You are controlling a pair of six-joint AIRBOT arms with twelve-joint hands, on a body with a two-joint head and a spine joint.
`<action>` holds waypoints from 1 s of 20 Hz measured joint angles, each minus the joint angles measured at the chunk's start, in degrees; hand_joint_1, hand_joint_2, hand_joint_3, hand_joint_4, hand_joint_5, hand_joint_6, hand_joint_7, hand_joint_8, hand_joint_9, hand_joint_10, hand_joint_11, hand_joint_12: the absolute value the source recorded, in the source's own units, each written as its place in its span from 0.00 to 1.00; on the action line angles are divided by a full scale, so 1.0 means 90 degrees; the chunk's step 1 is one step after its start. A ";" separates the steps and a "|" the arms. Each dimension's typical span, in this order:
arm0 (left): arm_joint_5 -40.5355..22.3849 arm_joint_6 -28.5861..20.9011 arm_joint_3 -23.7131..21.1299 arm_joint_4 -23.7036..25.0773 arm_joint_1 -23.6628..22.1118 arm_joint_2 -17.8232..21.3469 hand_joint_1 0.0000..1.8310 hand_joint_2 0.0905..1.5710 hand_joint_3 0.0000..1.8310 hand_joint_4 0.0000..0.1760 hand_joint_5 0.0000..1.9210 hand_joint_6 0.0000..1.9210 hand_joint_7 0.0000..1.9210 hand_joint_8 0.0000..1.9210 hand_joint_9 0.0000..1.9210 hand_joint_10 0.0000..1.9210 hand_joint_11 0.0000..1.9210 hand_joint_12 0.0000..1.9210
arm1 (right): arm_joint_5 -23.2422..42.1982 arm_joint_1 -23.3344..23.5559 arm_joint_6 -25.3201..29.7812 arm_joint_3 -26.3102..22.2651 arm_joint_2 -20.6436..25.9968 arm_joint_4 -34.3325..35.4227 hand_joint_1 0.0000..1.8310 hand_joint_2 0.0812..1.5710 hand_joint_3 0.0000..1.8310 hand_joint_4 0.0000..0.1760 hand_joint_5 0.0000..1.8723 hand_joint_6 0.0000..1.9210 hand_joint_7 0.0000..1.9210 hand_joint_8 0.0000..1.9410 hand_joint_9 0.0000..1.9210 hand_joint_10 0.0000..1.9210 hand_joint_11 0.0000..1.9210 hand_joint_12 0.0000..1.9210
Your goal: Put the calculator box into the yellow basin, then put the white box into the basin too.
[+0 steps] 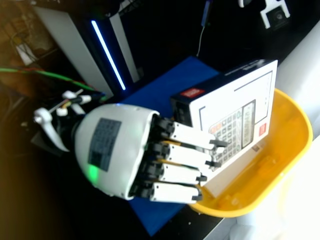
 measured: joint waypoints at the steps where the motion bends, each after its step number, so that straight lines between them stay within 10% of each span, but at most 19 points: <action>1: -0.0034 0.0010 -0.0027 -0.0007 0.0032 0.0029 0.38 0.62 0.00 0.00 0.23 0.00 0.08 0.00 0.04 0.00 0.00 0.56 | 0.0022 0.0039 0.0002 0.0005 0.0000 -0.0002 0.76 0.68 0.00 0.00 0.51 0.45 0.53 0.51 0.51 0.62 0.41 1.00; 7: -0.0180 0.0015 -0.0102 -0.0024 0.0058 0.0126 0.39 0.61 0.00 0.00 0.24 0.01 0.10 0.01 0.04 0.00 0.00 0.51 | 0.0005 0.0085 0.0000 0.0032 0.0027 -0.0002 0.76 0.68 0.00 0.00 0.51 0.44 0.55 0.50 0.51 0.61 0.41 1.00; 8: -0.0175 0.0017 -0.0124 -0.0032 0.0058 0.0126 0.39 0.61 0.00 0.00 0.25 0.01 0.10 0.00 0.04 0.00 0.00 0.52 | 0.0015 0.0085 0.0002 0.0044 0.0027 0.0000 0.61 0.66 0.00 0.00 0.32 0.31 0.19 0.27 0.10 0.46 0.08 1.00; 9: -0.0182 0.0019 -0.0141 -0.0036 0.0058 0.0126 0.39 0.61 0.00 0.00 0.25 0.01 0.10 0.01 0.05 0.01 0.00 0.53 | 0.0058 0.0085 -0.0005 0.0044 0.0027 0.0000 0.62 0.63 0.00 0.00 0.34 0.19 0.14 0.12 0.07 0.35 0.02 0.92; 10: -0.0185 0.0015 -0.0141 0.0010 0.0058 0.0126 0.39 0.61 0.00 0.00 0.25 0.01 0.10 0.00 0.05 0.00 0.00 0.53 | 0.0124 0.0085 -0.0083 0.0044 0.0027 -0.0002 0.64 0.60 0.00 0.00 0.41 0.12 0.20 0.07 0.16 0.42 0.21 0.91; 11: -0.0185 0.0015 -0.0141 0.0010 0.0058 0.0126 0.40 0.62 0.00 0.00 0.24 0.00 0.09 0.00 0.04 0.00 0.00 0.50 | 0.0141 0.0085 -0.0289 0.0036 0.0027 0.0000 0.63 0.55 0.00 0.00 0.40 0.07 0.17 0.03 0.06 0.36 0.04 0.94; 12: -0.0187 0.0015 -0.0141 0.0007 0.0058 0.0126 0.39 0.62 0.00 0.00 0.24 0.00 0.09 0.00 0.04 0.00 0.00 0.48 | 0.0155 0.0095 -0.0493 -0.0022 0.0049 0.0000 0.65 0.56 0.00 0.00 0.43 0.04 0.26 0.03 0.16 0.40 0.08 0.94; 13: -0.0189 0.0017 -0.0141 -0.0032 0.0058 0.0126 0.38 0.63 0.00 0.00 0.24 0.00 0.10 0.00 0.05 0.00 0.00 0.49 | 0.0214 0.0126 -0.0651 -0.0058 0.0051 0.0000 0.60 0.54 0.00 0.31 0.32 0.00 0.19 0.00 0.13 0.22 0.04 0.88; 16: -0.0243 0.0015 -0.0141 0.0015 0.0104 0.0126 0.38 0.63 0.00 0.00 0.24 0.00 0.09 0.00 0.05 0.00 0.00 0.49 | 0.0284 0.0155 -0.0668 -0.0070 0.0049 0.0000 0.53 0.50 0.00 0.60 0.11 0.00 0.01 0.00 0.01 0.03 0.00 0.98; 20: -0.0253 0.0017 -0.0141 -0.0010 0.0104 0.0138 0.39 0.64 0.00 0.00 0.25 0.00 0.09 0.00 0.04 0.00 0.00 0.49 | 0.0274 0.0197 -0.0668 -0.0070 0.0061 0.0000 0.48 0.47 0.00 0.48 0.05 0.01 0.00 0.00 0.00 0.00 0.00 1.00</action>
